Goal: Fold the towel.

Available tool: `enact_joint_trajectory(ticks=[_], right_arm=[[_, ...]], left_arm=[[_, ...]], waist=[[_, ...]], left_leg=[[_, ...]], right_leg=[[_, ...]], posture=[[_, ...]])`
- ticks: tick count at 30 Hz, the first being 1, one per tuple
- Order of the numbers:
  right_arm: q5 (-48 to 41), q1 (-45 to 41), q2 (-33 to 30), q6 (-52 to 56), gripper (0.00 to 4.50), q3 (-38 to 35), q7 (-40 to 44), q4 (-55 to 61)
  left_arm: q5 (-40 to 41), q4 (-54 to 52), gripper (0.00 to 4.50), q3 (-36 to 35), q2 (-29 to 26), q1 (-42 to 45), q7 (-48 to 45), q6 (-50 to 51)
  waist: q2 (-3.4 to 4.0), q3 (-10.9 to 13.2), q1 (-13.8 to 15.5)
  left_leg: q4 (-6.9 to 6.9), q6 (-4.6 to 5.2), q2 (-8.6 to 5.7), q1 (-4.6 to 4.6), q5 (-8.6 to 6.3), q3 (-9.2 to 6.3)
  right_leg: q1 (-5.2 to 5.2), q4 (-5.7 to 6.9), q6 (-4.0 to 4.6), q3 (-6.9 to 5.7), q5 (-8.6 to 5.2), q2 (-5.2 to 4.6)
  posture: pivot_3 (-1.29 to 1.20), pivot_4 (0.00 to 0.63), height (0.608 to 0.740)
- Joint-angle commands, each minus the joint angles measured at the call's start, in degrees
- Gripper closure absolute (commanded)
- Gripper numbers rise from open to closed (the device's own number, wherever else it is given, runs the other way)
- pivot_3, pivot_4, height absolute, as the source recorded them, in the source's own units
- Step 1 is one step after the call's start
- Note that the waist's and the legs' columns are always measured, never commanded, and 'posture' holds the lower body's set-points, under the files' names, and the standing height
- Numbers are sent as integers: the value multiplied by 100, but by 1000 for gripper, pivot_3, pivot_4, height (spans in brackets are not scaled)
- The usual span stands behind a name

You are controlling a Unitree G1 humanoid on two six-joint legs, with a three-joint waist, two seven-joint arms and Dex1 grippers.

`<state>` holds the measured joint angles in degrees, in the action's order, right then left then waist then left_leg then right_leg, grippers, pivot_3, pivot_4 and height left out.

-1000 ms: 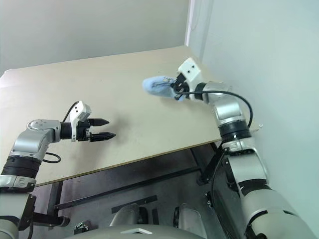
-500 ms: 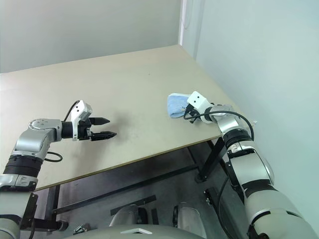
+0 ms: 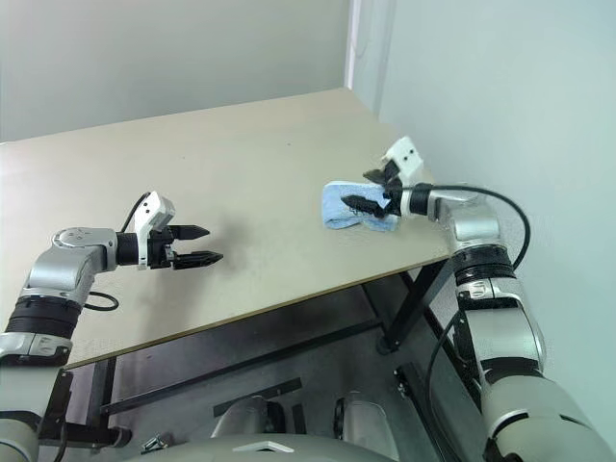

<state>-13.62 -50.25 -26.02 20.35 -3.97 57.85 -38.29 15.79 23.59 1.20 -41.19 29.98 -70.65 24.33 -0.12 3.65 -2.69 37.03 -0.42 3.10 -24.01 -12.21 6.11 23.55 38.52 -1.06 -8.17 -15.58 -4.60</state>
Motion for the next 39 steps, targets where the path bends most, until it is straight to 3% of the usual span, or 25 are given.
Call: enact_joint_trajectory(ticks=[1,4,7,17,22,26,29,31,34,36,39], right_arm=[[-135,-656,287,-285,32,-441,-835,-1044],[130,-1068,507,-1050,32,-547,-1736,-2240],[244,-1142,687,-1590,32,-606,-2077,-2968],[1461,-554,1212,-2146,32,136,-3155,-3782],[1596,-576,1158,-2199,32,136,-3162,-3786],[1256,-907,935,-2281,32,-182,-2522,-3556],[683,-1133,691,-1881,32,-532,-1293,-3043],[262,-930,482,-1387,32,-560,-339,-2030],[-774,213,-196,189,32,-352,1042,926],[-1272,926,-705,1009,32,-278,1400,2424],[-1529,1571,-1248,1611,32,-221,1457,3480]], left_arm=[[90,-103,0,-147,-57,150,-9,-33],[112,-239,0,-149,-10,84,28,7],[143,-383,0,-166,0,23,68,69],[217,-404,0,-318,-128,71,166,98],[208,-394,0,-325,-131,86,187,82],[187,-313,0,-298,-78,139,181,41],[183,-200,0,-283,-8,225,174,-1],[171,-95,0,-272,23,287,126,-66],[196,248,0,-369,244,524,200,-342],[201,631,0,-403,460,729,174,-681],[129,1050,0,-301,577,886,-73,-962]], waist=[[0,0,1],[0,0,12],[0,0,28],[1,0,2],[0,0,18],[1,0,17],[2,2,14],[3,2,11],[3,2,80],[2,1,191],[2,2,169]], left_leg=[[0,-1,0,4,0,0],[0,-3,1,12,-1,-1],[-2,-2,-1,9,-1,0],[-4,4,-5,1,-2,6],[-3,2,-4,46,-3,4],[-2,2,-5,48,-3,4],[-5,3,-6,43,-3,5],[-9,4,-6,42,-3,7],[-14,4,-4,35,-3,-4],[-13,10,-6,24,-8,-13],[-9,17,-6,14,-15,-5]], right_leg=[[-2,0,1,0,2,1],[-6,-1,-3,1,2,3],[-8,-4,3,2,5,1],[0,-1,6,9,8,2],[-43,-4,-16,10,-4,-2],[-45,-4,-17,11,-3,-4],[-40,-4,-7,14,3,-2],[-37,-5,-1,15,7,0],[-33,-11,1,12,7,1],[-32,-23,-1,4,6,-1],[-22,-32,-1,4,6,-4]], posture=[[0,0,735],[0,0,735],[0,0,735],[0,0,735],[0,0,735],[0,0,735],[0,0,735],[0,0,735],[0,0,735],[0,0,735],[0,0,735]])
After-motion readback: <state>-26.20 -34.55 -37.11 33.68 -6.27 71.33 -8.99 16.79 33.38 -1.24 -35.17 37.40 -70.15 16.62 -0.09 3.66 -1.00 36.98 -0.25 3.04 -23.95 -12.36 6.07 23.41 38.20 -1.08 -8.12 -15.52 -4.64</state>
